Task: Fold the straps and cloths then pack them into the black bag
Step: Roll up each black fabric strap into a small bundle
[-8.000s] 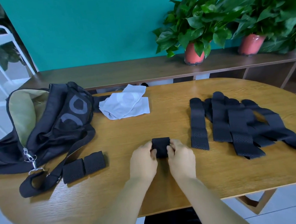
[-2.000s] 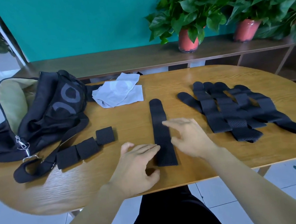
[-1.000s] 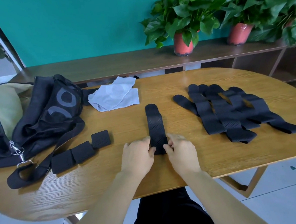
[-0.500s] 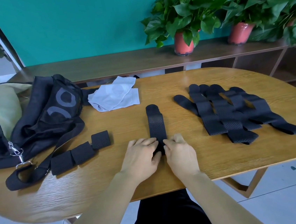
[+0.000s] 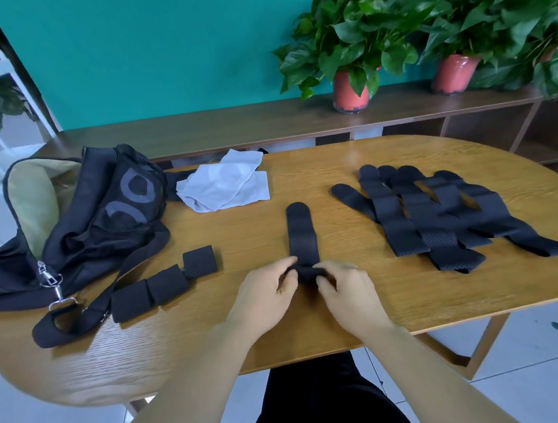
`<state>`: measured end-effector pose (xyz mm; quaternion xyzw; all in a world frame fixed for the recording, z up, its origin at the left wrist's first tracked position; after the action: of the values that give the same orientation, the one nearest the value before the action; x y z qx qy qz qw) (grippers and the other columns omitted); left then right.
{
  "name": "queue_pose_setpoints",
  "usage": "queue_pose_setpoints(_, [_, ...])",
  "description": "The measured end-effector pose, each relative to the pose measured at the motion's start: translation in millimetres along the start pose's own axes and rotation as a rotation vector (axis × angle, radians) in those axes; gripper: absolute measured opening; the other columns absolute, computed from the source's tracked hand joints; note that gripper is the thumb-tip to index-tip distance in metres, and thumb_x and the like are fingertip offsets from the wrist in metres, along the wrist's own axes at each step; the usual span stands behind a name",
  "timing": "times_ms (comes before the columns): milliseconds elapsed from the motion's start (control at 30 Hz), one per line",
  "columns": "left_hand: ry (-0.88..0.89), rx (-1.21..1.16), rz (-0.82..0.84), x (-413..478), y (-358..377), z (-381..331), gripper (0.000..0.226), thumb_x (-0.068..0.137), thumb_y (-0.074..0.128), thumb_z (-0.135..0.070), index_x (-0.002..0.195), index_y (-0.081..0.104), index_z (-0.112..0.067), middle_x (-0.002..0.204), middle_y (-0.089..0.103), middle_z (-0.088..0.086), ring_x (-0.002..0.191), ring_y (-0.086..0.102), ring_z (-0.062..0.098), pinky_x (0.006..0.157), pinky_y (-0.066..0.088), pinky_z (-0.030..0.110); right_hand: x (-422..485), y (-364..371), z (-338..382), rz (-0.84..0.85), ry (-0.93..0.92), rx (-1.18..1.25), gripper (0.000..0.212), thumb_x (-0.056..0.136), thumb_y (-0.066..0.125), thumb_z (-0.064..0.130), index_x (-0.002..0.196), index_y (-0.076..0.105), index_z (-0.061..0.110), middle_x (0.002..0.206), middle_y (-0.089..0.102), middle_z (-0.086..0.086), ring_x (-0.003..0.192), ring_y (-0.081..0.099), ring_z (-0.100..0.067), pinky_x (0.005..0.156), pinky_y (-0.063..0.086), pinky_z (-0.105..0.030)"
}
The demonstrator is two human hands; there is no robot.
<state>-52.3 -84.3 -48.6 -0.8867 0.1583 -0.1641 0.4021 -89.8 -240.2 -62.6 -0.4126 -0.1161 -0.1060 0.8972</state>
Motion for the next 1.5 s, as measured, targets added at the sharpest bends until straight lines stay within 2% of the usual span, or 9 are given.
queue_pose_setpoints(167, [-0.145, -0.106, -0.134, 2.5, 6.2, 2.3, 0.045, 0.094, 0.058, -0.018, 0.138, 0.049, -0.017, 0.120, 0.065, 0.001, 0.111, 0.061, 0.015, 0.092, 0.044, 0.020, 10.8, 6.8, 2.2, -0.109, 0.157, 0.012, 0.014, 0.093, 0.055, 0.017, 0.104, 0.063, 0.012, 0.088, 0.067, -0.002, 0.078, 0.062, -0.018, 0.071, 0.053, -0.034])
queue_pose_setpoints(400, [-0.171, 0.014, -0.174, 17.7, 11.0, -1.2, 0.024, 0.094, 0.057, -0.014, 0.116, 0.065, -0.008, 0.107, 0.070, 0.003, 0.098, 0.066, 0.019, 0.084, 0.052, 0.028, 20.8, 12.5, 1.8, -0.154, 0.193, -0.089, 0.017, 0.093, 0.056, 0.020, 0.105, 0.064, 0.010, 0.096, 0.064, -0.004, 0.084, 0.059, -0.018, 0.070, 0.048, -0.026])
queue_pose_setpoints(667, [-0.096, 0.181, -0.158, 22.3, 13.5, -5.5, 0.041, 0.098, 0.051, -0.021, 0.139, 0.049, -0.019, 0.115, 0.067, 0.007, 0.102, 0.063, 0.022, 0.089, 0.050, 0.032, 22.7, 22.3, 0.7, -0.208, 0.128, -0.182, 0.029, 0.091, 0.059, 0.016, 0.118, 0.062, 0.005, 0.102, 0.066, -0.011, 0.086, 0.064, -0.027, 0.068, 0.050, -0.032])
queue_pose_setpoints(833, [-0.062, 0.360, -0.093, 26.6, 19.6, -5.1, 0.042, 0.100, 0.044, -0.017, 0.142, 0.045, -0.022, 0.113, 0.061, 0.006, 0.096, 0.062, 0.023, 0.084, 0.049, 0.032, 21.7, 24.8, 7.4, -0.217, 0.042, -0.340, 0.034, 0.062, 0.082, -0.001, 0.093, 0.073, 0.007, 0.071, 0.060, -0.010, 0.053, 0.058, -0.025, 0.039, 0.047, -0.029])
queue_pose_setpoints(1000, [-0.078, 0.470, 0.009, 29.8, 22.2, -9.7, 0.046, 0.098, 0.044, -0.014, 0.144, 0.041, -0.021, 0.113, 0.048, 0.005, 0.094, 0.056, 0.023, 0.083, 0.042, 0.032, 22.6, 24.6, 12.5, -0.172, 0.045, -0.430, 0.027, 0.053, 0.081, -0.007, 0.069, 0.066, 0.009, 0.068, 0.051, -0.008, 0.051, 0.051, -0.022, 0.034, 0.035, -0.023])
queue_pose_setpoints(1100, [-0.092, 0.452, 0.078, 30.8, 18.0, -11.2, 0.047, 0.096, 0.043, -0.026, 0.143, 0.042, -0.019, 0.116, 0.044, 0.003, 0.103, 0.049, 0.022, 0.088, 0.040, 0.033, 22.1, 26.5, 9.9, -0.147, 0.030, -0.433, 0.024, 0.057, 0.077, -0.005, 0.064, 0.060, 0.010, 0.071, 0.049, -0.008, 0.056, 0.049, -0.021, 0.037, 0.028, -0.022])
queue_pose_setpoints(1200, [-0.056, 0.490, 0.148, 30.4, 12.2, -7.3, 0.055, 0.091, 0.046, -0.030, 0.144, 0.040, -0.020, 0.134, 0.038, 0.000, 0.119, 0.039, 0.021, 0.098, 0.036, 0.033, 20.0, 25.2, 2.8, -0.116, -0.029, -0.407, 0.004, 0.071, 0.062, 0.011, 0.074, 0.061, 0.011, 0.087, 0.052, -0.007, 0.074, 0.052, -0.024, 0.047, 0.036, -0.025])
queue_pose_setpoints(1333, [0.034, 0.502, 0.230, 23.5, 2.6, -2.4, 0.056, 0.091, 0.044, -0.023, 0.147, 0.037, -0.019, 0.154, 0.028, -0.006, 0.134, 0.029, 0.019, 0.107, 0.025, 0.035, 10.7, 15.5, -2.1, 0.050, -0.120, -0.385, 0.045, 0.072, 0.043, 0.026, 0.108, 0.064, 0.009, 0.128, 0.055, -0.004, 0.117, 0.047, -0.025, 0.088, 0.041, -0.035])
queue_pose_setpoints(1500, [0.099, 0.487, 0.220, 3.2, -0.7, 1.2, 0.053, 0.094, 0.045, -0.030, 0.146, 0.039, -0.023, 0.151, 0.034, -0.010, 0.134, 0.031, 0.014, 0.104, 0.025, 0.034, -4.4, 7.0, -3.7, 0.067, -0.196, -0.324, 0.046, 0.075, 0.051, 0.017, 0.118, 0.063, 0.007, 0.119, 0.063, -0.005, 0.113, 0.054, -0.024, 0.093, 0.043, -0.033])
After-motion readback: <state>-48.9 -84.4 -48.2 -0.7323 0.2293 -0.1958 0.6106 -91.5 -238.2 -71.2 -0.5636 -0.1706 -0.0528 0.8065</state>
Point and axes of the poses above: each hand's wrist, its own x-axis towards the middle knuckle, its own y-axis out of the palm, z = x × y, the point moved 2 cm from there along x, towards the middle knuckle
